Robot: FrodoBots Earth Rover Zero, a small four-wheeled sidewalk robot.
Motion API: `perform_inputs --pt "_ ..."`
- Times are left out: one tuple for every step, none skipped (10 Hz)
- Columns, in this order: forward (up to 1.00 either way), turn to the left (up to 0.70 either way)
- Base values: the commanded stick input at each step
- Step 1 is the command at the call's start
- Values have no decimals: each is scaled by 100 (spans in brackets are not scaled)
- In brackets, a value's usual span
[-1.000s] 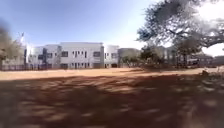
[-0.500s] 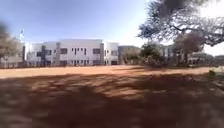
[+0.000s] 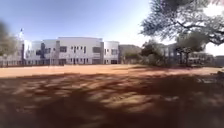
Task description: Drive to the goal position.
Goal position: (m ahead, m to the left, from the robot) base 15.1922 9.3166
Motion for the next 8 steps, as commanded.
perform_inputs --pt "100 0" --pt "100 -27" --pt "100 -27" --pt "100 -27" --pt "100 -27" --pt "100 0" --pt "100 0" --pt "100 0"
